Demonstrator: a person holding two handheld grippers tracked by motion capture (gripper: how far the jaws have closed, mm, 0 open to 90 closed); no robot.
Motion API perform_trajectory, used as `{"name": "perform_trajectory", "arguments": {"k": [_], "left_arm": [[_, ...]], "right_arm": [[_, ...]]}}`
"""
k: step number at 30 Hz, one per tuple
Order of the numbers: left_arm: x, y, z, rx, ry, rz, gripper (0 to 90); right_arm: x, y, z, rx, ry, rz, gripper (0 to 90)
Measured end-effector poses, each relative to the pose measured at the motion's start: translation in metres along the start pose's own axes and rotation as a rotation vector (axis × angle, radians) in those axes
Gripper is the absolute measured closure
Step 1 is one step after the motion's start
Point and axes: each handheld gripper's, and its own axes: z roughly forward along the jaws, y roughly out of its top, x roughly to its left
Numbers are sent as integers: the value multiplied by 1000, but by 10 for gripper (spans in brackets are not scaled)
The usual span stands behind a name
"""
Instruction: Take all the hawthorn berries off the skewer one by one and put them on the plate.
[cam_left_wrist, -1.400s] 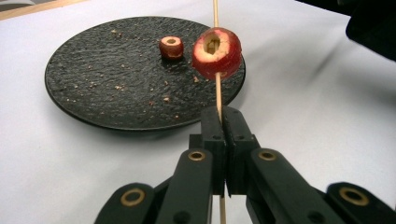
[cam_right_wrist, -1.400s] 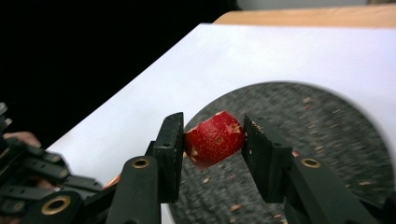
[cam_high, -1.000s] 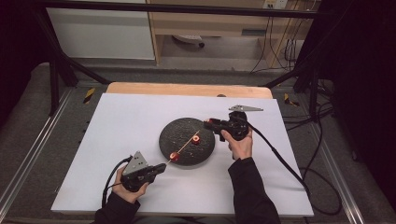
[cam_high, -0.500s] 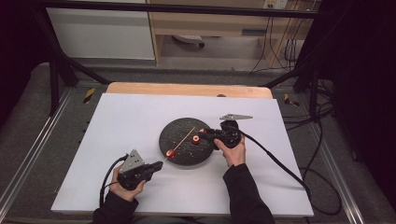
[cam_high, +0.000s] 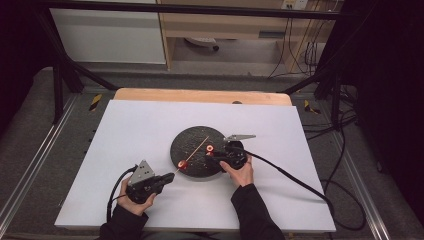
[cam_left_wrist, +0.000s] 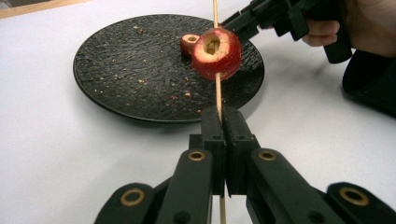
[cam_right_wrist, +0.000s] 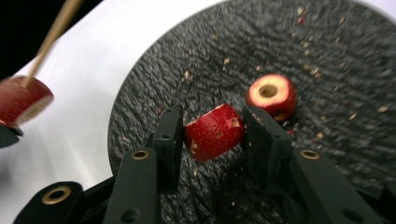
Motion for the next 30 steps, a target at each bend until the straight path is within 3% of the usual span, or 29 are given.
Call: {"name": "perform_trajectory", "arguments": {"k": [10, 18, 22, 30], "left_arm": [[-1, 0, 1, 5, -3, 3, 880], [-1, 0, 1, 6, -3, 0, 880], [-1, 0, 2, 7, -3, 2, 880], [-2, 0, 3, 8, -5, 1, 880]], "right_arm": [[-1, -7, 7, 28, -11, -4, 590], [2, -1, -4, -14, -8, -22, 496], [7, 4, -18, -50, 5, -28, 407], [16, 5, -32, -70, 27, -65, 228]]}}
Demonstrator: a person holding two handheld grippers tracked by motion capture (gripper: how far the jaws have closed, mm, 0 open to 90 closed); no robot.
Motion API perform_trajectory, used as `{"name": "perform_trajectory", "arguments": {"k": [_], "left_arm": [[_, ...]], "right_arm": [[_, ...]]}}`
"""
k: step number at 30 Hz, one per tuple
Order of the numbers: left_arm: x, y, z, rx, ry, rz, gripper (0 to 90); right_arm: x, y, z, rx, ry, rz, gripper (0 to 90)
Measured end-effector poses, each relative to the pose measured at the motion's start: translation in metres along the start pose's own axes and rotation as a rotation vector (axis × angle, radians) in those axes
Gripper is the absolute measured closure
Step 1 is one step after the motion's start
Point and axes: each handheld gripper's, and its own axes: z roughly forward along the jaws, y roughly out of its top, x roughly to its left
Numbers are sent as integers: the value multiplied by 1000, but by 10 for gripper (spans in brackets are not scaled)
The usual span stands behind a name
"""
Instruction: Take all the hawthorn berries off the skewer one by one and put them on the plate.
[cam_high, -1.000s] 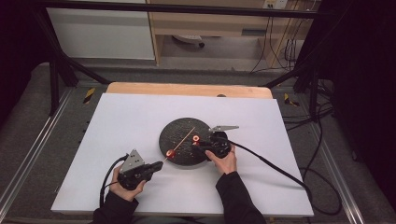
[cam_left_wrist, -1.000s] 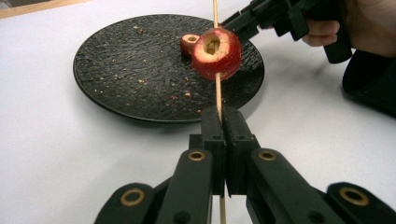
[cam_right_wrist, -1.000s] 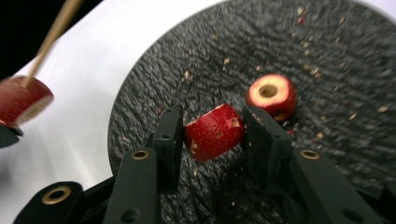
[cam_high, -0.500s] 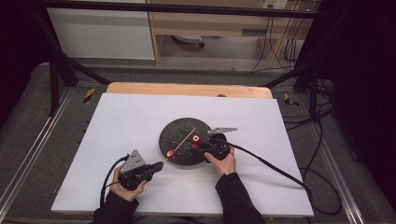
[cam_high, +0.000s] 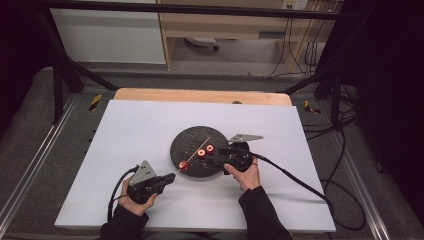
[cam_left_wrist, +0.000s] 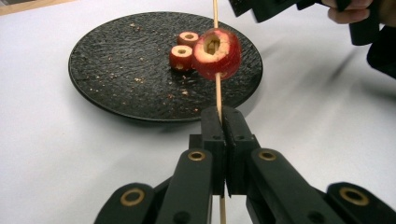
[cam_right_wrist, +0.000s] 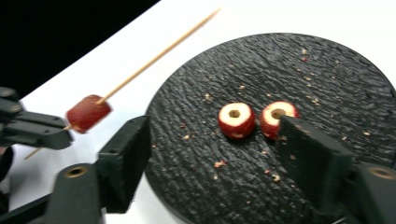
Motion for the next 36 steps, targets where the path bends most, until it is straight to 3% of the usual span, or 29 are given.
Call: {"name": "perform_trajectory", "arguments": {"k": [1, 5, 10, 27, 36], "left_arm": [[0, 0, 0, 1, 0, 0, 880], [-2, 0, 2, 4, -3, 5, 880], [-4, 1, 4, 7, -6, 8, 880], [-15, 3, 15, 24, -24, 26, 880], [-20, 4, 18, 24, -33, 37, 880]], "right_arm": [[3, 0, -2, -5, 4, -13, 172], [6, -2, -5, -8, 5, -31, 105], [12, -5, -7, -12, 19, -46, 68], [23, -17, 6, 0, 83, -17, 71], [32, -18, 19, 12, 115, -16, 175]]}}
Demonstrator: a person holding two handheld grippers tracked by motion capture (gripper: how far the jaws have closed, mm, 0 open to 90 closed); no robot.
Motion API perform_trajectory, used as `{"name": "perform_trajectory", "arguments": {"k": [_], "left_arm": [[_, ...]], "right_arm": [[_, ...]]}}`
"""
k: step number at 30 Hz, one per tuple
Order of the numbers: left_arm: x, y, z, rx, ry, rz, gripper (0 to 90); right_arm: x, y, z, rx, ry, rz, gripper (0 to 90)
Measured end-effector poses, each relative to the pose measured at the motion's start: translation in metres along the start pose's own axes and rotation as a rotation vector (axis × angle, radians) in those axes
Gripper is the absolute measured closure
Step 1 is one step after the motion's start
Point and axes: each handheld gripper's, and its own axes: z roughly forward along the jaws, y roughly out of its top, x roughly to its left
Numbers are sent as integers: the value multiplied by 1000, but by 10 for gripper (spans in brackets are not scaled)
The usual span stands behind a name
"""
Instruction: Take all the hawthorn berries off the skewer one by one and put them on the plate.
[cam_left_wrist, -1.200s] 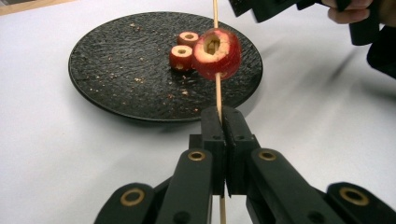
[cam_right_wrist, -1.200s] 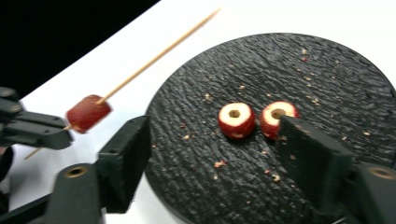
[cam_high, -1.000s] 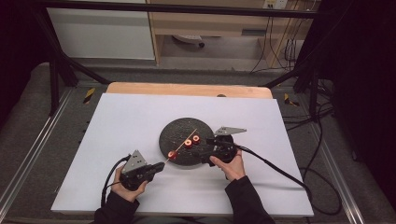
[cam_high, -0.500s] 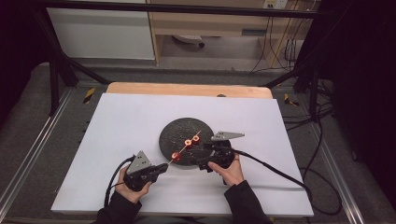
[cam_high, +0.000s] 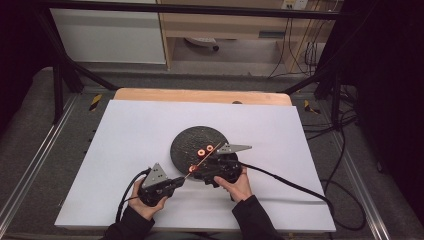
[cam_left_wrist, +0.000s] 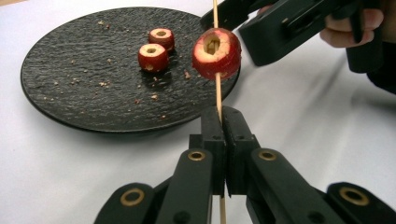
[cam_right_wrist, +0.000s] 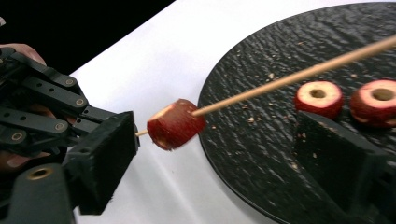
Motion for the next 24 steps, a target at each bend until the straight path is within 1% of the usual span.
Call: {"name": "perform_trajectory", "arguments": {"k": [4, 7, 17, 18, 23, 24], "left_arm": [[-1, 0, 0, -1, -2, 4, 880], [-2, 0, 1, 1, -4, 5, 880], [-2, 0, 2, 1, -3, 3, 880], [-2, 0, 2, 2, -3, 3, 880], [-3, 0, 3, 3, -5, 4, 880], [-3, 0, 3, 3, -6, 4, 880]], "right_arm": [[1, 0, 4, -2, 15, 16, 251], [0, -1, 5, 1, 21, 14, 313], [1, -1, 5, 10, 78, 23, 499], [1, -1, 5, 10, 78, 23, 499], [1, 0, 4, 20, 99, 31, 563], [1, 0, 4, 22, 107, 35, 590]]}}
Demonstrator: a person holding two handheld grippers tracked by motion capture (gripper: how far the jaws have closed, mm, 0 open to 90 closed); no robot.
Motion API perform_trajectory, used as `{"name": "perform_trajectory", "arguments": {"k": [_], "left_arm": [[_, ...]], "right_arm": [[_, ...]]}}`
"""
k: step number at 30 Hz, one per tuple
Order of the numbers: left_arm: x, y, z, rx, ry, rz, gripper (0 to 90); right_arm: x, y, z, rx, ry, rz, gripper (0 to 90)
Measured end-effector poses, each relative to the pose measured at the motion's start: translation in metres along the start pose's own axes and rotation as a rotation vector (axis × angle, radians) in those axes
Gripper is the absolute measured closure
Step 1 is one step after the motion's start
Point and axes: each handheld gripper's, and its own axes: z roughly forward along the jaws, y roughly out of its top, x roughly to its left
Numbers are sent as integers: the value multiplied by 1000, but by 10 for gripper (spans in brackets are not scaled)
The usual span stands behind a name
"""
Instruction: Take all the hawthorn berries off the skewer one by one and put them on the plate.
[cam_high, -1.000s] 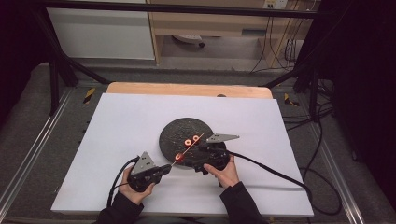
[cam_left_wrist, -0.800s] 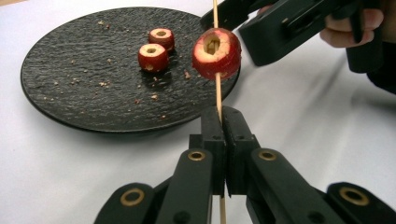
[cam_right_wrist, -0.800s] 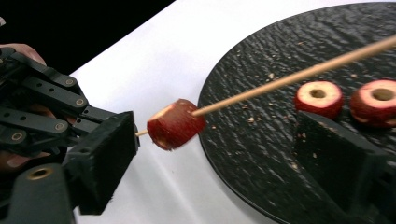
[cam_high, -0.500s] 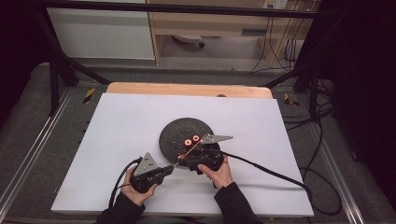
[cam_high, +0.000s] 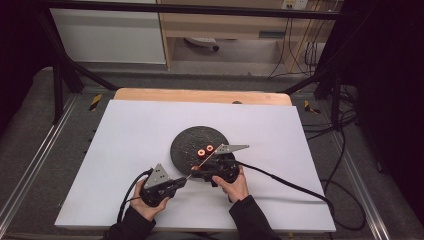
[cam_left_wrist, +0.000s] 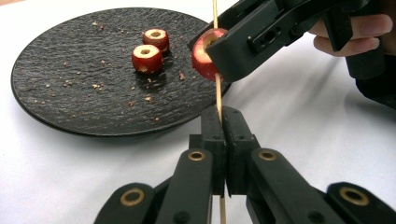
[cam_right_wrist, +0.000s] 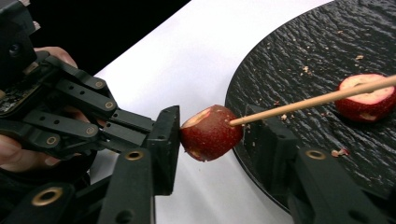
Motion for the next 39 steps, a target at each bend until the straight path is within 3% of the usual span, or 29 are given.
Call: {"name": "perform_trajectory", "arguments": {"k": [22, 39], "left_arm": [[0, 2, -5, -32, -2, 1, 881], [3, 2, -12, -50, 4, 0, 881]], "right_arm": [[-1, 8, -7, -12, 14, 7, 611], [-8, 27, -24, -40, -39, 6, 612]]}}
